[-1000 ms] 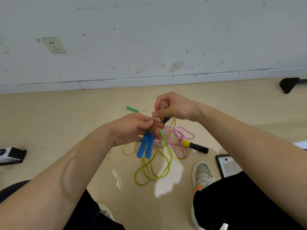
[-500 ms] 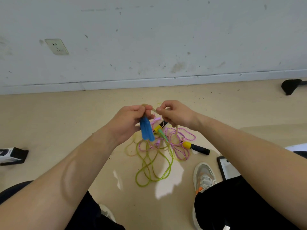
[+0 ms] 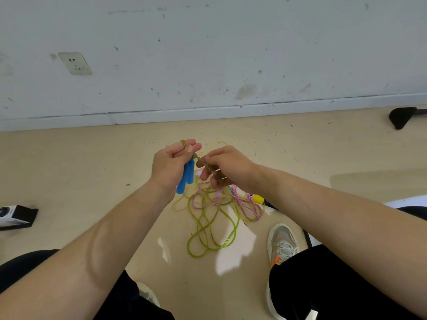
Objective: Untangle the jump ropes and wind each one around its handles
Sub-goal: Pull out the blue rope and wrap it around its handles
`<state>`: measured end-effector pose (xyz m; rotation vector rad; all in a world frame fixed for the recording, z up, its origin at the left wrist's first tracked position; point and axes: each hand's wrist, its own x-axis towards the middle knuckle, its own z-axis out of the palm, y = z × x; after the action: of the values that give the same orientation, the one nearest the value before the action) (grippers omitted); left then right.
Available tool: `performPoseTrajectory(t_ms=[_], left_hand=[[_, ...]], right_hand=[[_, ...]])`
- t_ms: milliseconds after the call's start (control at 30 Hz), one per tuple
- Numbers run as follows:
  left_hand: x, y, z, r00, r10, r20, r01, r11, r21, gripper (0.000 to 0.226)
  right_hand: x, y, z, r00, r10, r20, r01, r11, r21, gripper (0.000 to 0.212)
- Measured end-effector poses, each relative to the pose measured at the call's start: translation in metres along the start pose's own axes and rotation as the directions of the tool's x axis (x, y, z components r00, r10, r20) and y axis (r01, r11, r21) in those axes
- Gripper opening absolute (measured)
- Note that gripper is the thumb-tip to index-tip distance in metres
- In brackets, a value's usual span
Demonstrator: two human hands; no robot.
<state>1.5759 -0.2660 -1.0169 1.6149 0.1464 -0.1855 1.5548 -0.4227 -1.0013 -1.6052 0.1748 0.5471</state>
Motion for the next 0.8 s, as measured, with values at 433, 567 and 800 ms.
performPoseTrajectory(t_ms=[433, 567, 800], left_hand=[[-0.001, -0.003, 0.004, 0.999, 0.016, 0.046, -0.018, 0.999, 0.042, 0.047], [-0.003, -0.002, 0.005, 0.996, 0.010, -0.094, -0.016, 0.998, -0.064, 0.041], [-0.002, 0.009, 0.006, 0.971, -0.222, -0.090, 0.176, 0.916, -0.360, 0.035]], right_hand=[[-0.007, 0.005, 0.015, 0.995, -0.099, -0.034, 0.100, 0.995, 0.029, 0.025], [-0.012, 0.006, 0.033, 0.988, -0.132, -0.081, 0.131, 0.991, -0.020, 0.029], [-0.013, 0.020, 0.042, 0.944, -0.327, -0.040, 0.247, 0.783, -0.570, 0.028]])
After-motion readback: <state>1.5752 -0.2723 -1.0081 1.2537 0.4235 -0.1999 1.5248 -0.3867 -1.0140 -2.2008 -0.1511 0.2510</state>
